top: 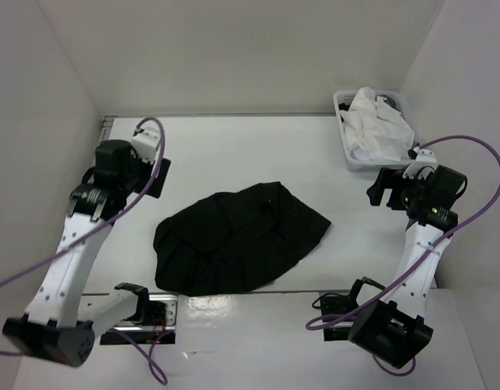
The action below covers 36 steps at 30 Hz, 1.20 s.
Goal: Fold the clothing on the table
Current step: Flatten the skirt out
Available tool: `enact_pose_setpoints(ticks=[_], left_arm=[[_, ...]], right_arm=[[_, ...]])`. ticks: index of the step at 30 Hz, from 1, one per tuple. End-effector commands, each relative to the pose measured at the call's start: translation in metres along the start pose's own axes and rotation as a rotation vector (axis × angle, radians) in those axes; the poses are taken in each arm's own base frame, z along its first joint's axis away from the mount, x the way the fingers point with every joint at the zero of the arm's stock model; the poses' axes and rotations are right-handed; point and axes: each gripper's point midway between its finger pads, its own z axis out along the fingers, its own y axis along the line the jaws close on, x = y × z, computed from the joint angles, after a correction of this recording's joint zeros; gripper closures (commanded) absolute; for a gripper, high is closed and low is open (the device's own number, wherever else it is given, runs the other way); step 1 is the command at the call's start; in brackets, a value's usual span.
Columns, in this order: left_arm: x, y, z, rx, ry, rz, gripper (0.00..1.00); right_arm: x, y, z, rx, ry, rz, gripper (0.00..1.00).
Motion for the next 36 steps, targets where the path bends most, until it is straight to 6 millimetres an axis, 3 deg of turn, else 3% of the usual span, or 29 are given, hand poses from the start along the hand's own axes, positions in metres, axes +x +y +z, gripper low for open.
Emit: enact_pose_setpoints(ticks=[1,5,7,10,12,18,24,31,36], left_arm=[[0.025,-0.014,0.020,0.116,0.205,0.083,0.00],[0.007,-0.027,0.023,0.220,0.105,0.173,0.00],[0.020,-0.056,0.015,0.420,0.104,0.292,0.00],[0.036,-0.080,0.001,0.615,0.064,0.407,0.00],[0.036,-0.094,-0.008,0.732,0.003,0.466,0.00],[0.059,-0.147,-0.029,1.144,-0.026,0.449,0.11],[0.097,-0.172,-0.035,1.254,0.044,0.467,0.11],[0.113,-0.169,-0.043,1.172,0.062,0.673,0.10],[0.139,-0.181,-0.045,1.227,0.135,0.780,0.10]], right_arm=[[-0.005,-0.005,0.002,0.016,-0.020,0.002,0.02],[-0.011,-0.005,-0.003,0.031,-0.046,-0.006,0.02],[-0.008,-0.005,-0.004,0.040,-0.045,-0.006,0.02],[-0.007,-0.006,-0.002,0.038,-0.037,-0.001,0.02],[-0.005,-0.007,0.000,0.036,-0.028,0.014,0.02],[-0.001,-0.017,0.003,0.068,-0.009,0.047,0.02],[-0.003,-0.022,0.002,0.085,-0.009,0.052,0.02],[-0.002,-0.027,0.000,0.100,-0.011,0.062,0.02],[-0.002,-0.032,-0.002,0.117,-0.014,0.072,0.02]])
